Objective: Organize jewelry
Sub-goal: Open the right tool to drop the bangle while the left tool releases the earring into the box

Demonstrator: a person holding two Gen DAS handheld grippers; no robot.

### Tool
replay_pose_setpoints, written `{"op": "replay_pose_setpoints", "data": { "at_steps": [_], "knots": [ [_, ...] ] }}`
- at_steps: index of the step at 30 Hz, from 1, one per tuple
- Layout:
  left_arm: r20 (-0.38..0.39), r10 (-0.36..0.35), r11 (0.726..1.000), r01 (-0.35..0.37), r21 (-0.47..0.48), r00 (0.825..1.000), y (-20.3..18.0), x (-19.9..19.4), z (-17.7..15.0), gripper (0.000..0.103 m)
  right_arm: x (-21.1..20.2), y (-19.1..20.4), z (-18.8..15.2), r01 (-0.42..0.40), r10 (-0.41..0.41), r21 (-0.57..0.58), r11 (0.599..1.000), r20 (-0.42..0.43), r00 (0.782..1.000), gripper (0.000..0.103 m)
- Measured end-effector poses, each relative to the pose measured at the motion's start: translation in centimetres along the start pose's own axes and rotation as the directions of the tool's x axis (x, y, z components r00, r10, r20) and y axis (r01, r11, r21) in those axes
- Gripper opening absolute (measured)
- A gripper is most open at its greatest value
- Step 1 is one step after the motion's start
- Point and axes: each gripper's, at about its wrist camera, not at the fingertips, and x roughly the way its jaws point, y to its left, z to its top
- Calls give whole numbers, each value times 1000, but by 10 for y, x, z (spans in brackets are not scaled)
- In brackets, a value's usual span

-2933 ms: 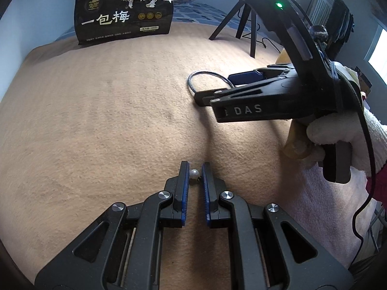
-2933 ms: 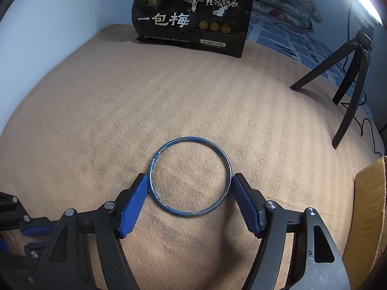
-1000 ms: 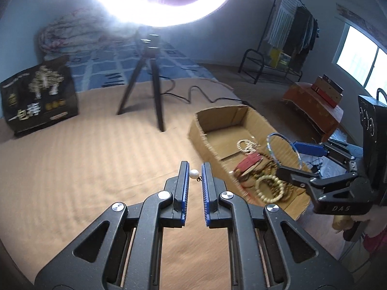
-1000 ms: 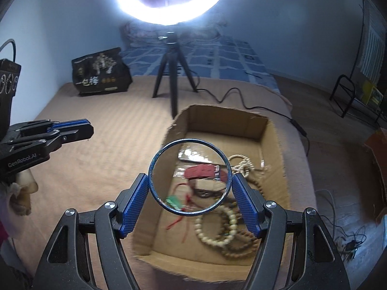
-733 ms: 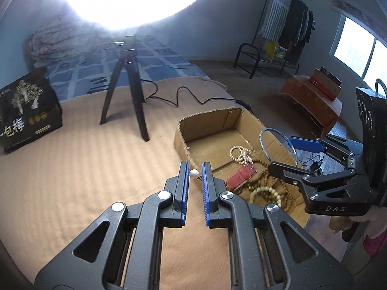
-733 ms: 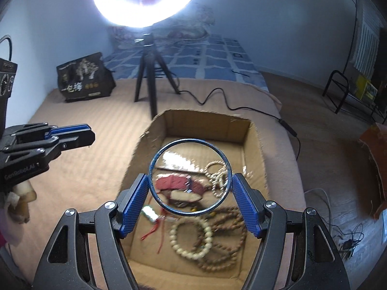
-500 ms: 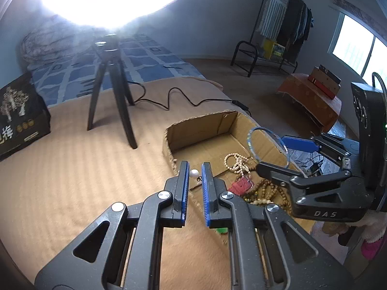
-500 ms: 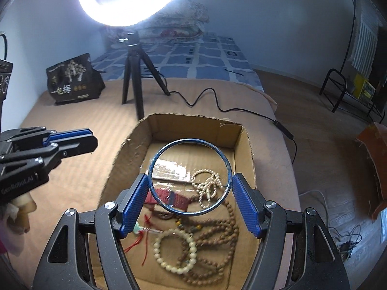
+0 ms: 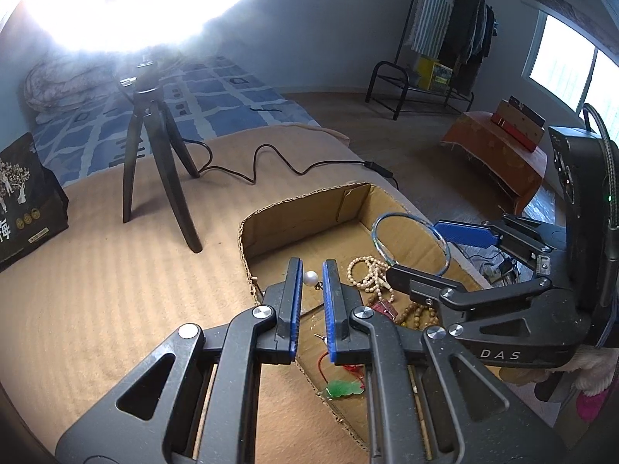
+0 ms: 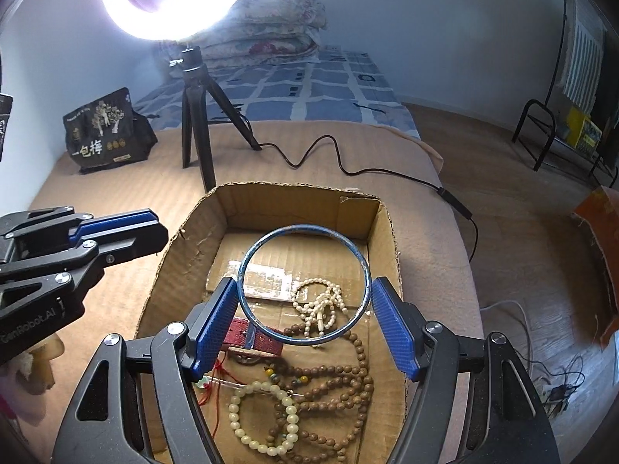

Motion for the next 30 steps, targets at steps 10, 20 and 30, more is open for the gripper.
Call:
{"op": "replay_pose_setpoints", "data": {
  "at_steps": [10,20,30],
  "knots": [
    [-3,13,1000,-13,-8,1000,-1,-1,3,14,0,1,1,10,-10,-3,1000,-3,1000,71],
    [16,26,1000,-26,-7,1000,2,-10,3,41,-5,2,-1,18,-18,4,1000,-4,1000,71],
    [52,47,999,-46,-7,998,4,-46,7,41,-33,13,2,25,-26,6,1000,16,1000,71]
  ]
}}
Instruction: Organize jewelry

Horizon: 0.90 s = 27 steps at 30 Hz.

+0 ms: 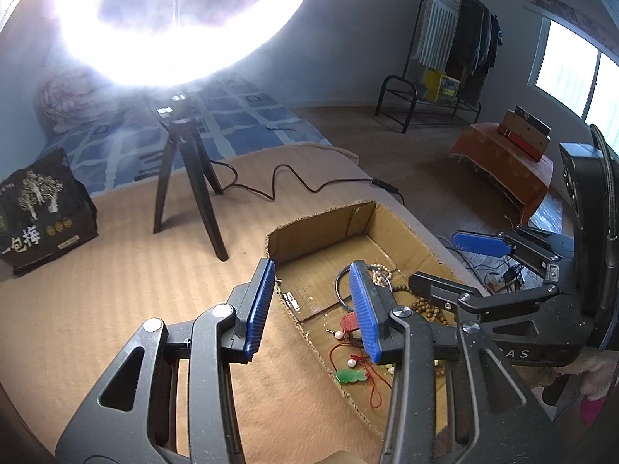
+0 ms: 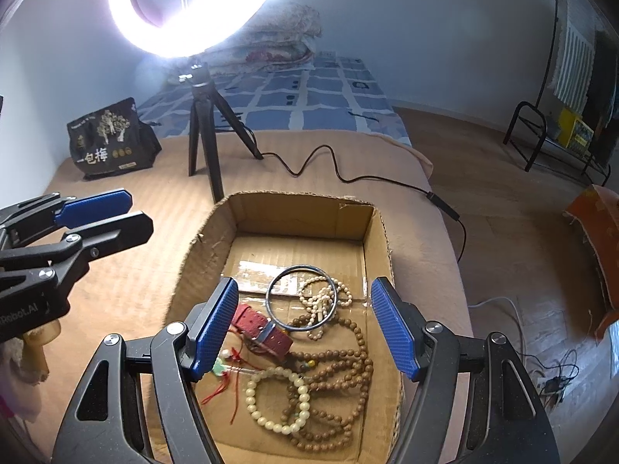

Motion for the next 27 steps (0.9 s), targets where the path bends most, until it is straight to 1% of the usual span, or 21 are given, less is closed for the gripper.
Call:
{"op": "replay_pose_setpoints", "data": {
  "at_steps": [7,16,20,22,25,27],
  "knots": [
    [46,7,1000,-7,-2,999,0,-48,4,41,-36,15,2,12,-11,-11,1000,29,1000,71],
    [79,24,999,-26,27,997,-6,-113,-7,41,-93,41,-5,26,-25,-18,1000,75,997,71],
    [93,32,999,-35,37,995,-11,-137,-15,53,-115,53,-15,37,-35,-30,999,89,995,73],
    [101,32,999,-36,38,994,-13,-151,-22,55,-125,57,-21,40,-37,-28,999,99,994,77],
    [103,28,999,-32,33,994,-15,-164,-32,56,-133,63,-29,49,-46,-21,999,103,994,77],
    [102,27,999,-30,30,994,-16,-170,-40,61,-136,68,-35,57,-54,-27,998,104,993,77]
  ]
}}
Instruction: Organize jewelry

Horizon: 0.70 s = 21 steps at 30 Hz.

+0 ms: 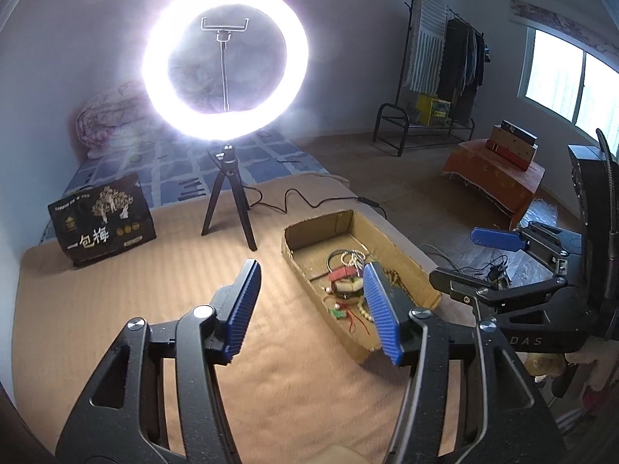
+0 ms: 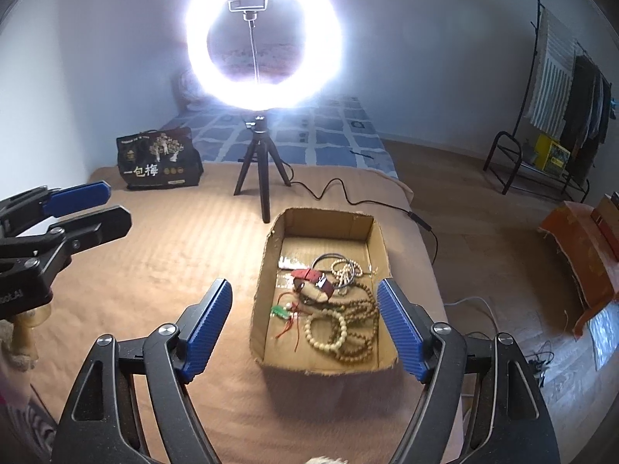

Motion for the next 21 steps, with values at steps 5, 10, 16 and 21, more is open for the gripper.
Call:
{"op": "replay_pose_setpoints", "data": {
  "at_steps": [5,10,16,21],
  "knots": [
    [-2,16,1000,-16,-5,1000,0,-14,-21,71,-6,10,-14,22,-22,-7,1000,10,1000,77],
    [-3,33,999,-33,-26,999,5,-21,-37,72,-6,19,-29,13,-13,2,1000,9,1000,77],
    [10,62,997,-62,-43,998,10,-23,-49,76,-4,22,-35,20,-21,31,999,30,999,77],
    [9,99,995,-99,-25,995,6,-17,-54,82,-1,21,-37,29,-31,48,998,42,999,77]
  ]
}}
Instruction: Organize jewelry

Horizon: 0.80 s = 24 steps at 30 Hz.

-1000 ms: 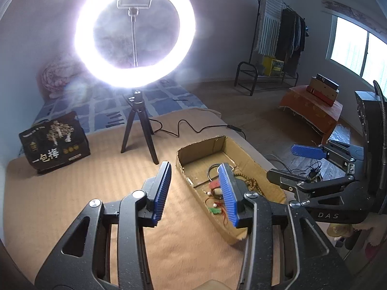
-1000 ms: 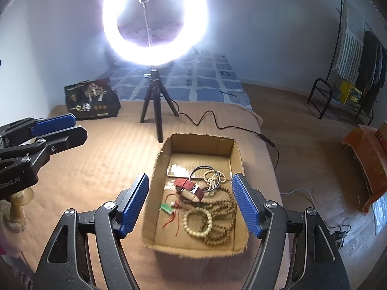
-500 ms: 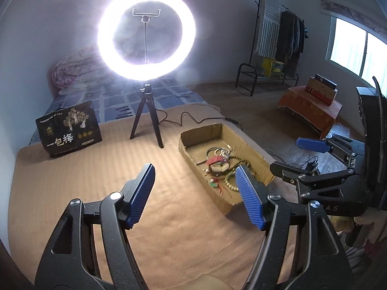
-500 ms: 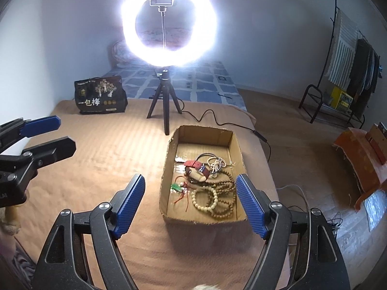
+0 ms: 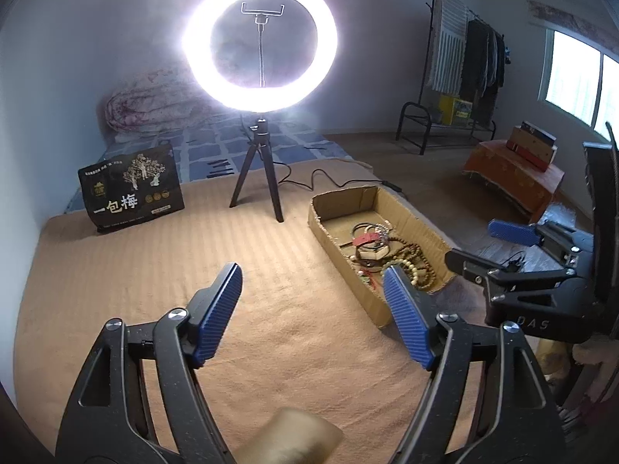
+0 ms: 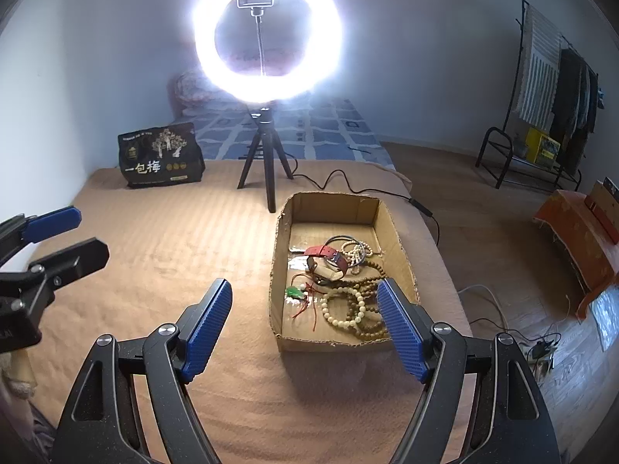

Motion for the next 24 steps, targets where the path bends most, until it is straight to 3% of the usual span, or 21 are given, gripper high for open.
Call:
{"op": "replay_pose_setpoints", "data": {
  "at_steps": [5,24],
  "knots": [
    [8,-3,1000,3,13,1000,-1,4,-3,93,0,-2,0,9,-9,-4,1000,4,1000,77],
    [-1,21,999,-21,25,1000,0,8,-6,94,3,-5,-1,23,-23,8,1000,-6,1000,80]
  ]
}}
